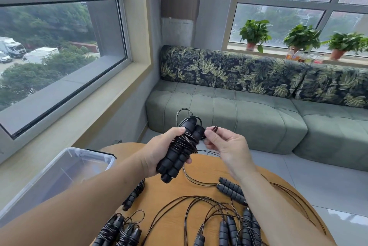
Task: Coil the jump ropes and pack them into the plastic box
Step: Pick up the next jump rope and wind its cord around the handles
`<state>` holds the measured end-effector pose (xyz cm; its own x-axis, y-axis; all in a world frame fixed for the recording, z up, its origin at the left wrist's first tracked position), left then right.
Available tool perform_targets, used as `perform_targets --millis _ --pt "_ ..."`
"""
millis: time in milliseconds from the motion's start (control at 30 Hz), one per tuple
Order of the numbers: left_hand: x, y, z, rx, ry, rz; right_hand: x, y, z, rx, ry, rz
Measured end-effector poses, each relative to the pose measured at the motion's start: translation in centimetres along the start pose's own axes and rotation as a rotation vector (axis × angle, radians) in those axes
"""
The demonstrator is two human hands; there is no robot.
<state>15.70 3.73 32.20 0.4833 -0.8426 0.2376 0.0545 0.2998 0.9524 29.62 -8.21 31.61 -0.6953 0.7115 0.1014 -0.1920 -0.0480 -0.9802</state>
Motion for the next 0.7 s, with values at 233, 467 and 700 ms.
perform_targets --millis 233,467,700 --pt "0.0 -0.3 -0.7 0.190 0.122 -0.184 1.1 1.0 1.7 -0.724 0.255 0.854" --pt "1.2 0.2 0.0 0.217 0.101 -0.230 1.0 0.1 1.7 -0.658 0.315 0.692" --pt "0.6 -0.4 -0.6 0.154 0.100 -0.159 0.2 1.0 0.8 -0.296 0.305 0.429"
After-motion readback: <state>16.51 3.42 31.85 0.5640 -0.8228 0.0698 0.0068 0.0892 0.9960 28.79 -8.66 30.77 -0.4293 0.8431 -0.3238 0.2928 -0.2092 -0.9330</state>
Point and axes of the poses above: each hand's wrist, its own z-axis away from the middle knuckle, its own x-axis out of the palm, y = z × x, the point moved 3 cm from there along -z, towards the middle knuckle, and after that the axes turned 13 degrees about x, right-handed, at the moved point
